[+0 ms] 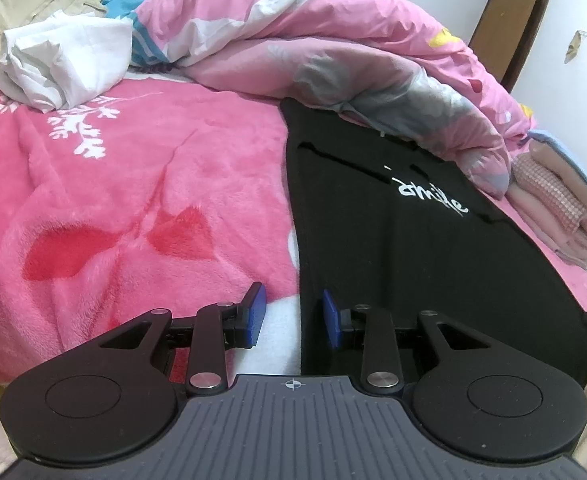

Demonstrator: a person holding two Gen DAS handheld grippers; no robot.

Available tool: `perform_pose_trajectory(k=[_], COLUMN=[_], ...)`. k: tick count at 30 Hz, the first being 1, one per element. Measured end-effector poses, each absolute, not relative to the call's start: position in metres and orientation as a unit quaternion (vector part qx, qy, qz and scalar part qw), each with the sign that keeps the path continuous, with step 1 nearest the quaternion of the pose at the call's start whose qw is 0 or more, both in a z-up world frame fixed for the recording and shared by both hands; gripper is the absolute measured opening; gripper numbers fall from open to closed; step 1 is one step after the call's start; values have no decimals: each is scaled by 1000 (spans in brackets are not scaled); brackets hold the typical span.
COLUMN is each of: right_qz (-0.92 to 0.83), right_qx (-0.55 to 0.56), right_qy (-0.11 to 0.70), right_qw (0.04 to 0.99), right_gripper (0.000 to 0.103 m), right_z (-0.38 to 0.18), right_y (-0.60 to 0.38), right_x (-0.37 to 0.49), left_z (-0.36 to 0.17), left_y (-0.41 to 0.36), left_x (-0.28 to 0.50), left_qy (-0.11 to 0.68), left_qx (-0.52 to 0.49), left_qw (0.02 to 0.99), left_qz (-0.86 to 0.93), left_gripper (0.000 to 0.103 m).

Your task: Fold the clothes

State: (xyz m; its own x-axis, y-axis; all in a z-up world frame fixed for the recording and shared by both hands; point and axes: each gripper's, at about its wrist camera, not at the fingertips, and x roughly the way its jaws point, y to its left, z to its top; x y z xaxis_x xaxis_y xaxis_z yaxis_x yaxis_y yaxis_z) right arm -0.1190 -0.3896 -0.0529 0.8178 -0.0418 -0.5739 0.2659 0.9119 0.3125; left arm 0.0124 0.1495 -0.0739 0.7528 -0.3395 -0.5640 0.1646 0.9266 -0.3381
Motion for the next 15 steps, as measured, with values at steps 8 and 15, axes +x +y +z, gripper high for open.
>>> perform_pose_trajectory(k=[8,15], right_qz=[-64,-37], right_qx=[216,170], right_qy=[261,294], right_qw=[939,940], right_gripper=[7,31], right_z=[-35,-43], right_y=[-398,-391], right_x=[-103,-41], left_z=[-76,-77], left_y=[152,151], left_x=[14,13], left_qy=[323,320], left_qx=[-140,-144], left_qw=[925,926], left_qz=[-140,-138], left_gripper=[31,31])
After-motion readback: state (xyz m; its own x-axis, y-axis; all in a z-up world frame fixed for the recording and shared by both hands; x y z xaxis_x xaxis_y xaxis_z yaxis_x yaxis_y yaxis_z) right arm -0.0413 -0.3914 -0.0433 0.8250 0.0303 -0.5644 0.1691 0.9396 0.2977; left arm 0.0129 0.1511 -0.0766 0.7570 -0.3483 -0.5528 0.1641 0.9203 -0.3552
